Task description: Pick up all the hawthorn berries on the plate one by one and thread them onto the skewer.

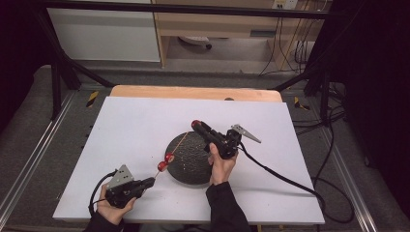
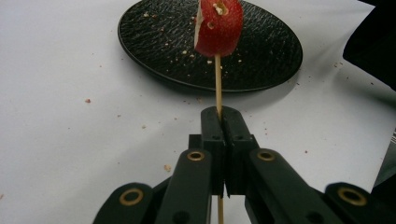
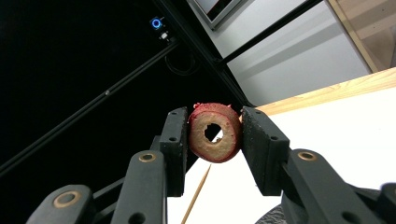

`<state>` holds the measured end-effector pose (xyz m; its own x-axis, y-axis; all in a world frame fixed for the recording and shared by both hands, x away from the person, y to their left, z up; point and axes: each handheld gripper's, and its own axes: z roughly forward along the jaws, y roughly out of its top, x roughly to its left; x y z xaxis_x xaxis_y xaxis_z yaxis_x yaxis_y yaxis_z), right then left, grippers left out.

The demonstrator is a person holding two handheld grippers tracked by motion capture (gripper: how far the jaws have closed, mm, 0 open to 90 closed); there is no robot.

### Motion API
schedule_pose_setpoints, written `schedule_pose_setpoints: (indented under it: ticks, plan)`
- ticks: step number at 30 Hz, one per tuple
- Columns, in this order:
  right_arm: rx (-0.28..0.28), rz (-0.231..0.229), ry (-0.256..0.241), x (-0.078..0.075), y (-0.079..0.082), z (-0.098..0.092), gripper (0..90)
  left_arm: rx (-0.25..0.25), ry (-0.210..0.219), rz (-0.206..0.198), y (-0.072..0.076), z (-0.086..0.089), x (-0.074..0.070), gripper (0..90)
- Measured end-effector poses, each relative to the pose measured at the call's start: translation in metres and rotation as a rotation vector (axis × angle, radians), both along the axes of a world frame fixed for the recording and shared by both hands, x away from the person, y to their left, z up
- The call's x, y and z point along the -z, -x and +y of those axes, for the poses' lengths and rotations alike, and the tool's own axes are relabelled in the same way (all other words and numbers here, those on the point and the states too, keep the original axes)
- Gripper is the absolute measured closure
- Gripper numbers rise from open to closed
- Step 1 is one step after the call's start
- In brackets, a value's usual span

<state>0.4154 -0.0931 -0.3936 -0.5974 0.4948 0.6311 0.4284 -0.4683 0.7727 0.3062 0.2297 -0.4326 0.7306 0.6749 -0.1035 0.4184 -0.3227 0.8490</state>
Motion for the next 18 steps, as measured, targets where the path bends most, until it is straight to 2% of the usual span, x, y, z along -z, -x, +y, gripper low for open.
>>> schedule_pose_setpoints:
  ticks: [18]
  plan:
    - [0.023, 0.001, -0.026, 0.011, 0.0, 0.007, 62.7, 0.006, 0.007, 0.002, 0.001, -0.008, 0.001, 88.5]
